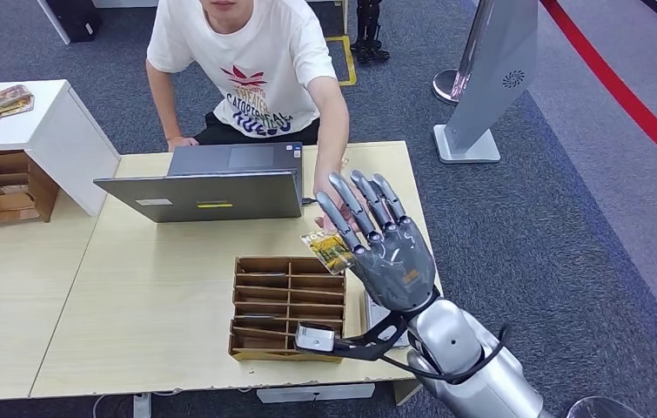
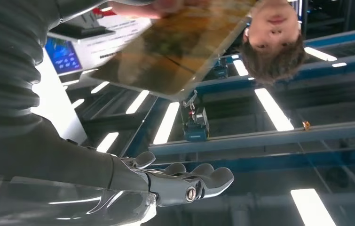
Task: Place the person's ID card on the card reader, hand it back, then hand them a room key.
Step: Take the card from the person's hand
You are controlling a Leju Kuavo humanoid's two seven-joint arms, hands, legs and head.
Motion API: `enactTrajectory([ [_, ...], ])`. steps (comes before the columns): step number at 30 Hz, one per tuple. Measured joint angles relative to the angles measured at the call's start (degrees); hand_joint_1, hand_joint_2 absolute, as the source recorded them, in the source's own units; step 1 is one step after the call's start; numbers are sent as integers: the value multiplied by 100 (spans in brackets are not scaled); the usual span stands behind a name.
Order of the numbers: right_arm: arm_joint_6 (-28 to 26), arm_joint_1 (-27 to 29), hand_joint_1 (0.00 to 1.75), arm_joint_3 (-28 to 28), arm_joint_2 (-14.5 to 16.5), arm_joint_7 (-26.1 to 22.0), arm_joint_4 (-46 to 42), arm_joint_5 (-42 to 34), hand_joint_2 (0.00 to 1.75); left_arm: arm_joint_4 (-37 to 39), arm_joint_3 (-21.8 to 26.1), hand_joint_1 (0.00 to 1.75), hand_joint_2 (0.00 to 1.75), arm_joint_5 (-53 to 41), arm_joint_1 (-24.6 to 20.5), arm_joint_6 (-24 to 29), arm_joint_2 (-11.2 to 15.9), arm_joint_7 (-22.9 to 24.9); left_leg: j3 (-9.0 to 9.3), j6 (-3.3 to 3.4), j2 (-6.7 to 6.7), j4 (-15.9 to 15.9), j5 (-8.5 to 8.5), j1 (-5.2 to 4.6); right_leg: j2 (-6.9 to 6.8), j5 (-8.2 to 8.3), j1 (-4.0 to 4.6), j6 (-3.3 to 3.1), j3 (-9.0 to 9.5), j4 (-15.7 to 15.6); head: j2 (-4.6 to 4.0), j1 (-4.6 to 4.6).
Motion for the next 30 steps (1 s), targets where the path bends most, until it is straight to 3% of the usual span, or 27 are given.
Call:
enactTrajectory([
  [1, -13, -80, 27, 15, -1, 25, 129, 37, 175, 0, -3, 0, 0, 4, 1, -2, 9, 2, 0, 0, 0, 0, 0, 0, 0, 0, 0, 0, 0, 0, 0, 0],
  [4, -32, -219, 154, 41, -2, 95, 410, 77, 175, 0, -17, 0, 0, 10, 1, -2, 32, 7, -1, 0, -1, 0, 0, 0, -1, 0, 0, 0, 0, 0, 0, 0],
  [5, -37, -240, 175, 45, -2, 122, 477, 80, 175, 0, -25, 0, 0, 11, 1, -1, 36, 8, -1, 0, -1, 0, 0, 0, -1, 0, 0, 0, 0, 0, 0, 0],
  [30, -31, -208, 175, 48, -2, 289, 844, 6, 175, 0, -137, 0, 0, 31, 2, 9, 46, 74, -1, 0, -1, 0, 0, 0, -1, 0, 0, 0, -1, 0, 0, 0],
])
